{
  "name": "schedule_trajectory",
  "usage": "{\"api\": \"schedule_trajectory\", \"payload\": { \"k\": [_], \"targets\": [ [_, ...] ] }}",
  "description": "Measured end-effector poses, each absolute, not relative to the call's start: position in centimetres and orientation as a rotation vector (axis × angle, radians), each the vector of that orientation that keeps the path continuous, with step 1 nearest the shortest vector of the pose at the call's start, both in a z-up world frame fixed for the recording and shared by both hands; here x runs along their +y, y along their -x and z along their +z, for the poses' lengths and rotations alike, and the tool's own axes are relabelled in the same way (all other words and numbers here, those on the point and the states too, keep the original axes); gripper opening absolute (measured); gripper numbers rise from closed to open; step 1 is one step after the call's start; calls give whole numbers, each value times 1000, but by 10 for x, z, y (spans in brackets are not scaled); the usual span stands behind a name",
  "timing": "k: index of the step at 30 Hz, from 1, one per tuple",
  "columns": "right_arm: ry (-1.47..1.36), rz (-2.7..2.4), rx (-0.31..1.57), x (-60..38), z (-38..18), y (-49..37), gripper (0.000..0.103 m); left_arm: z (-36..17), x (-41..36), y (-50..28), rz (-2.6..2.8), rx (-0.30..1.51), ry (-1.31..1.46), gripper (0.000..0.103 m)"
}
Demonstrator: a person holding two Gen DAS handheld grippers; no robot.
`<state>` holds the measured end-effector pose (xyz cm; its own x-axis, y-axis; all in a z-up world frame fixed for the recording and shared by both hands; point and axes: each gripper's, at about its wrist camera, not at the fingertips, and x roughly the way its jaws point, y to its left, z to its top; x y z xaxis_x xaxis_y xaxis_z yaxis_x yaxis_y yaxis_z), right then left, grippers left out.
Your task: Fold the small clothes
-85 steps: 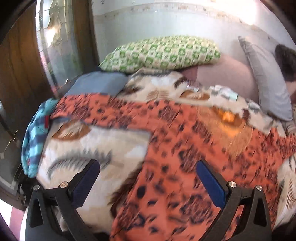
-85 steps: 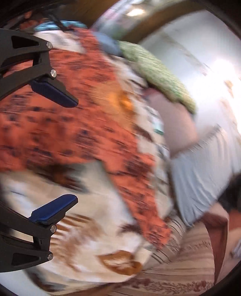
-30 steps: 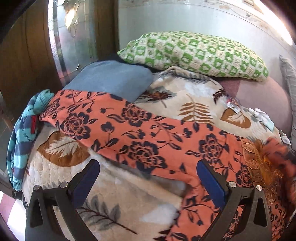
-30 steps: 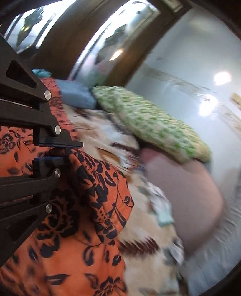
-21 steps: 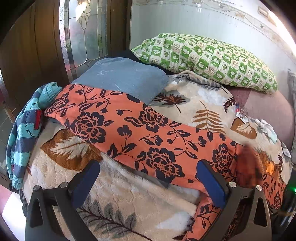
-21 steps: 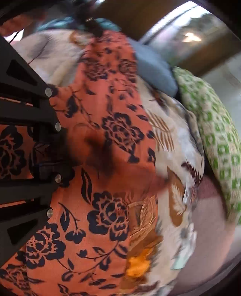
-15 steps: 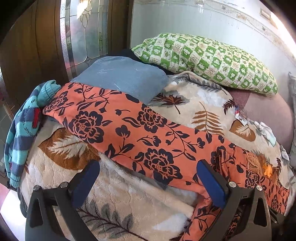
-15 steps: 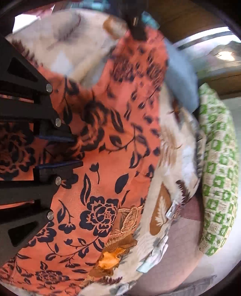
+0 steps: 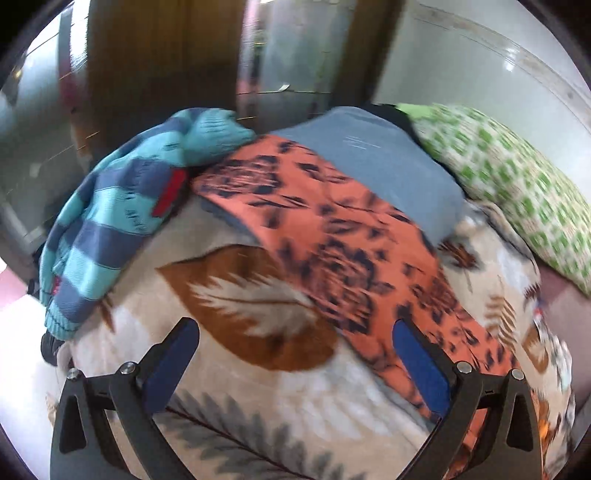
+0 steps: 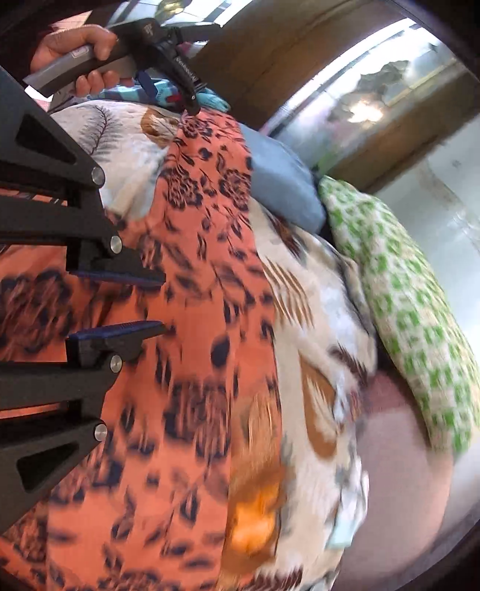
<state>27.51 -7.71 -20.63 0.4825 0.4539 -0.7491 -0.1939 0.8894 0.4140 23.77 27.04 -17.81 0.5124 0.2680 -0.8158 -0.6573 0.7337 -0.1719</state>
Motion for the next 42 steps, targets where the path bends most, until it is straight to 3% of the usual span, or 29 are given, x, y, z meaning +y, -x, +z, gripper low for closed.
{"api": "schedule_trajectory", "payload": {
  "k": [3, 11, 25, 27, 29, 31, 33, 35, 38, 42],
  "targets": [
    [-237, 390, 1135, -51, -235, -286, 23, -181, 302, -231, 645, 858, 569, 103],
    [-192, 451, 980, -96, -197, -235, 23, -192, 364, -211, 729, 829, 740, 103],
    [-160, 259, 921, -247, -183, -130, 23, -227, 364, -246, 517, 781, 1048, 102],
    [-153, 255, 912, -258, -184, -126, 23, -226, 367, -244, 526, 741, 1071, 95],
    [-154, 255, 906, -265, -188, -126, 23, -227, 371, -243, 519, 712, 1101, 64],
    [-163, 255, 900, -270, -194, -128, 23, -230, 376, -245, 497, 674, 1140, 42],
    [-184, 268, 898, -270, -199, -131, 23, -231, 378, -245, 470, 667, 1147, 35],
    [-191, 281, 894, -271, -206, -132, 23, -229, 377, -249, 448, 662, 1130, 18],
    [-227, 295, 905, -275, -215, -136, 23, -217, 371, -250, 433, 632, 1102, 8],
    [-259, 295, 892, -280, -217, -138, 23, -192, 360, -248, 395, 581, 1038, 5]
  ]
}}
